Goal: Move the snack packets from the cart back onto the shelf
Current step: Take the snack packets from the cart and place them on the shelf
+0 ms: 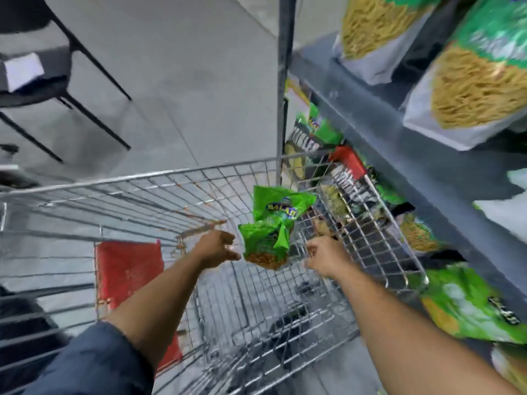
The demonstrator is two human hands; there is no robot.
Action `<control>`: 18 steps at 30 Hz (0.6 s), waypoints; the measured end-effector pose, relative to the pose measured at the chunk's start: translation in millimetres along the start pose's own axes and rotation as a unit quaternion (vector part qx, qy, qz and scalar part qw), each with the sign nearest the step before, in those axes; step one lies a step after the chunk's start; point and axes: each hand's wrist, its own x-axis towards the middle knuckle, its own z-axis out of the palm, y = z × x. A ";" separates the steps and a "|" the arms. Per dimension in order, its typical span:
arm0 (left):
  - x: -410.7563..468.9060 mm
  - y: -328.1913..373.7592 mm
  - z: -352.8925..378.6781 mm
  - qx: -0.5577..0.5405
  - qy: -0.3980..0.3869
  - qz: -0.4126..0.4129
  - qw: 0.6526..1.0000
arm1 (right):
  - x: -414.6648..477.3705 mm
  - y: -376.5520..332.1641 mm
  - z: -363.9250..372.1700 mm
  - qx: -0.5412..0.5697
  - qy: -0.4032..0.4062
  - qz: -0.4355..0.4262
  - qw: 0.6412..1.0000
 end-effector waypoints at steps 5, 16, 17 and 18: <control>20.0 -11.4 47.4 -0.018 -0.043 -0.023 0.999 | 32.7 -8.3 26.4 -0.081 -0.040 -0.001 0.996; 30.5 -12.7 61.3 -0.094 0.085 -0.007 0.992 | 51.7 -25.3 58.9 0.001 0.020 0.028 0.999; 28.0 -11.8 60.8 -0.098 0.082 -0.014 0.992 | 49.9 -25.0 58.3 0.003 0.021 0.033 0.999; 26.2 -10.4 60.4 -0.100 0.079 -0.016 0.992 | 47.5 -24.2 56.3 0.013 0.023 0.038 0.999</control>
